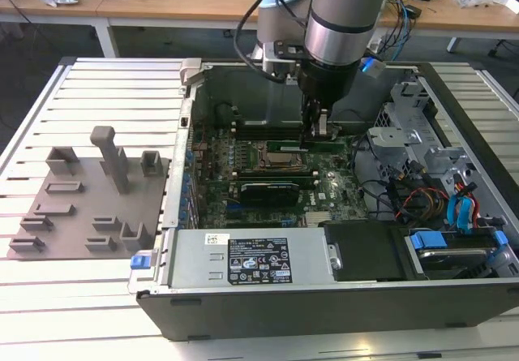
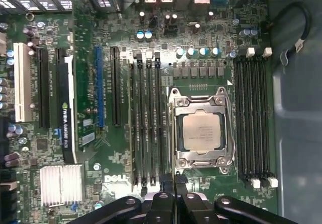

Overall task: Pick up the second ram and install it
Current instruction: 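Insert the second ram into the second slot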

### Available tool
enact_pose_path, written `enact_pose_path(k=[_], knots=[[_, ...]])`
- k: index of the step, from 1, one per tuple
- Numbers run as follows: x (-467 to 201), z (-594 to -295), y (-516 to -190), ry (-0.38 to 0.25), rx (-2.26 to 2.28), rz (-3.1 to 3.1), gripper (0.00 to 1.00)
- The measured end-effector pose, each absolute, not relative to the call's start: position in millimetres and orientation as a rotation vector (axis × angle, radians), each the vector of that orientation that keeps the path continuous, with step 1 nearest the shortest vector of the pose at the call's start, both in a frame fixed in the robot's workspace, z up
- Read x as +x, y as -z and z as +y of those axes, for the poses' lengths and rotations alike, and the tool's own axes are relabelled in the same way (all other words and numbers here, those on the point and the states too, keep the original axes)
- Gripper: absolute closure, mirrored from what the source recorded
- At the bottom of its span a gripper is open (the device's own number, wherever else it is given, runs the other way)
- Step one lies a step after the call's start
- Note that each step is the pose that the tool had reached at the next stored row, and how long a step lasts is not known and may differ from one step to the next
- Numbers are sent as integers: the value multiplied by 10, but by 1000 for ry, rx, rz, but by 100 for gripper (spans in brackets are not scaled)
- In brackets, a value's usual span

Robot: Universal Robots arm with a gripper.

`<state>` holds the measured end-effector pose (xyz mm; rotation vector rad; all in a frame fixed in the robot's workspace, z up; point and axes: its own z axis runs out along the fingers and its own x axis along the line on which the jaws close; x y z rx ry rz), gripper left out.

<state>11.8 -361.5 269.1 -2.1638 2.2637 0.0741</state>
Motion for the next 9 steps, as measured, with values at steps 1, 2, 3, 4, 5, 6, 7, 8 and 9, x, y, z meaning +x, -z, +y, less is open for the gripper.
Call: enact_pose_path(k=[1, 2, 3, 4, 5, 6, 7, 8, 9], knots=[[114, -3588, -2662, -74, -2164, 2264, 88], [113, -3568, -2636, -74, -2164, 2264, 88], [113, -3555, -2618, -74, -2164, 2264, 88], [113, -3543, -2604, -74, -2164, 2264, 88], [112, -3525, -2588, -74, -2164, 2264, 88], [101, -3507, -2577, -74, -2164, 2264, 88], [60, -3497, -2565, -74, -2164, 2264, 88], [32, -3497, -2559, -74, -2164, 2263, 88], [9, -3500, -2555, -74, -2165, 2263, 88]])
